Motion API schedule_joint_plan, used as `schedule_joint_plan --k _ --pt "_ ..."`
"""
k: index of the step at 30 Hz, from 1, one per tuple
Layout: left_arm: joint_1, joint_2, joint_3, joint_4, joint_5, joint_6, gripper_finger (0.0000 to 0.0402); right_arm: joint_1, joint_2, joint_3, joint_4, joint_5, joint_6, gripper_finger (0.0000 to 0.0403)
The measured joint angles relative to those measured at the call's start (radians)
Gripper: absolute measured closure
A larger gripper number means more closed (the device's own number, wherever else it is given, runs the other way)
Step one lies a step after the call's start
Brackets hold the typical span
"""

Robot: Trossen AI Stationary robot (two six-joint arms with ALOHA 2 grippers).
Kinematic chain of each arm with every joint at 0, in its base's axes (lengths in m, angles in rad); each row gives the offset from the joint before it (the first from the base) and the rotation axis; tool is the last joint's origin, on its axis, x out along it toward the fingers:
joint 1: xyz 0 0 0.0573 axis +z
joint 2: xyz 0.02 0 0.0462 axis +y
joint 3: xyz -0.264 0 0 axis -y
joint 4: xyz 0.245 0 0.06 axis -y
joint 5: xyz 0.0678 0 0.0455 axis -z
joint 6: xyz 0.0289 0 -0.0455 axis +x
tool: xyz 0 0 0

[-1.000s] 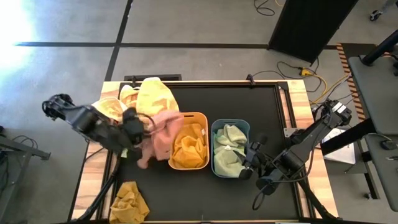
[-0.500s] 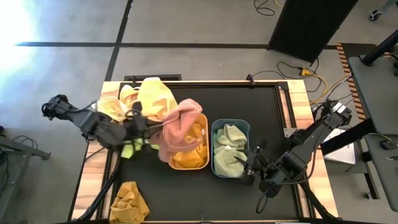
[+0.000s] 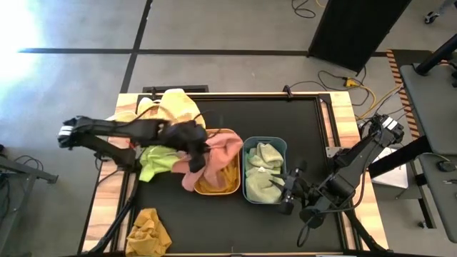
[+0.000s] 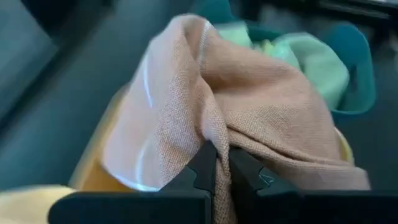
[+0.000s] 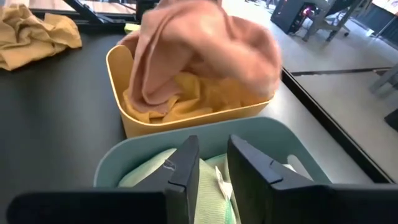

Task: Sort towels by color in basket
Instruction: Put the light orange towel into the orange bin

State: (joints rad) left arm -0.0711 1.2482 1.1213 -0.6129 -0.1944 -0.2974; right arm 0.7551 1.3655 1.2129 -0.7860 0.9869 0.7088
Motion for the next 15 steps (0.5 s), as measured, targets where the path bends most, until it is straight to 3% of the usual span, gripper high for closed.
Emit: schedule_joint_plan --k 3,6,10,15 --pt "0.086 0.103 0.064 -0.080 0.230 -0.068 0.0400 0.000 0.000 0.004 0.007 -0.001 0.001 0.0335" --pt "0.131 0.216 0.147 -0.214 0.352 -0.083 0.0399 0.000 0.000 0.010 0.007 -0.024 0.002 0.0342" --pt "0.161 0.367 0.262 -0.432 0.341 -0.038 0.0398 0.000 0.000 0.015 0.009 -0.046 0.004 0.0347" --pt "0.169 0.527 0.337 -0.388 0.276 0.026 0.0398 0.000 0.000 0.015 0.008 -0.047 0.025 0.0351"
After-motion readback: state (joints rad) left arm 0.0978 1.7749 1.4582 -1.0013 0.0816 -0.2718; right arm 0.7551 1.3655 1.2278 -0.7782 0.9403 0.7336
